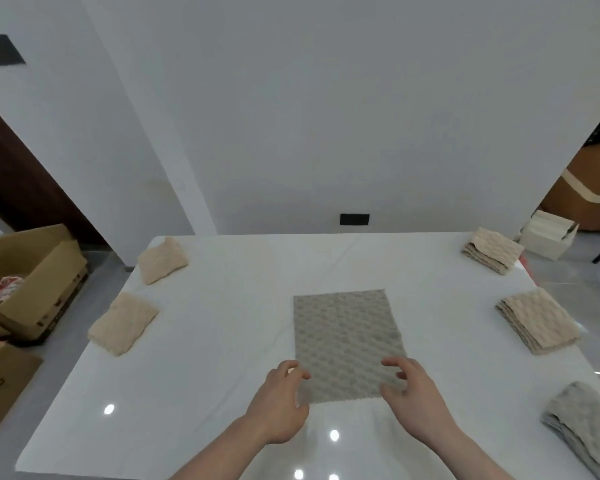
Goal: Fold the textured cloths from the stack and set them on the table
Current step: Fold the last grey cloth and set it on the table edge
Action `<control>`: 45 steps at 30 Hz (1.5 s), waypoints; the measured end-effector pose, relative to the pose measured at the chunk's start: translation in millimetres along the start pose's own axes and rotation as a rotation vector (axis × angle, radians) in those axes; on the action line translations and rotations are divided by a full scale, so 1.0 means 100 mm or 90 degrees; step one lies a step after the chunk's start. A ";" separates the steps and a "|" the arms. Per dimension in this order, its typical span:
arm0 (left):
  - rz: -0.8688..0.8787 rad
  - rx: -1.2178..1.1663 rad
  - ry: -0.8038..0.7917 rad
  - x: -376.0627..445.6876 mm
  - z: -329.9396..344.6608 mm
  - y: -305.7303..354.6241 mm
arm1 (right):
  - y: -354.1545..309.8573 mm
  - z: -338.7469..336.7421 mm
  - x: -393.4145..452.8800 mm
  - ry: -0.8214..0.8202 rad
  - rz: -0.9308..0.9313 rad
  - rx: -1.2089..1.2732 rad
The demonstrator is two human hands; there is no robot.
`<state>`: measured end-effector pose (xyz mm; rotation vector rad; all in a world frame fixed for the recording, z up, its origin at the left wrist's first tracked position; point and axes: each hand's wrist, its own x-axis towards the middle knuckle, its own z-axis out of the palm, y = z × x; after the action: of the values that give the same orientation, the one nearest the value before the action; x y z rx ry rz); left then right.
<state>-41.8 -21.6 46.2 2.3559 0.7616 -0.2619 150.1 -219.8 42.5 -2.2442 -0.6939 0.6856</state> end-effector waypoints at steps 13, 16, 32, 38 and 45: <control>0.167 0.091 0.251 0.95 1.32 -1.07 | 1.23 1.26 0.77 0.230 -0.128 -0.324; 0.185 0.098 0.282 0.93 1.33 -1.11 | 1.26 1.25 0.78 0.250 -0.146 -0.336; 0.147 0.059 0.357 0.77 1.36 -1.00 | 1.26 1.26 0.59 0.272 -0.158 -0.306; 0.115 0.046 0.375 0.53 1.55 -1.01 | 1.32 1.37 0.23 0.272 -0.140 -0.341; 0.115 -0.008 0.431 0.51 1.56 -1.07 | 1.34 1.35 0.23 0.322 -0.162 -0.272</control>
<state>-61.8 -30.4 -148.6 2.4863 0.8297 0.6459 118.2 -229.0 -146.5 -2.4992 -0.8999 -0.1775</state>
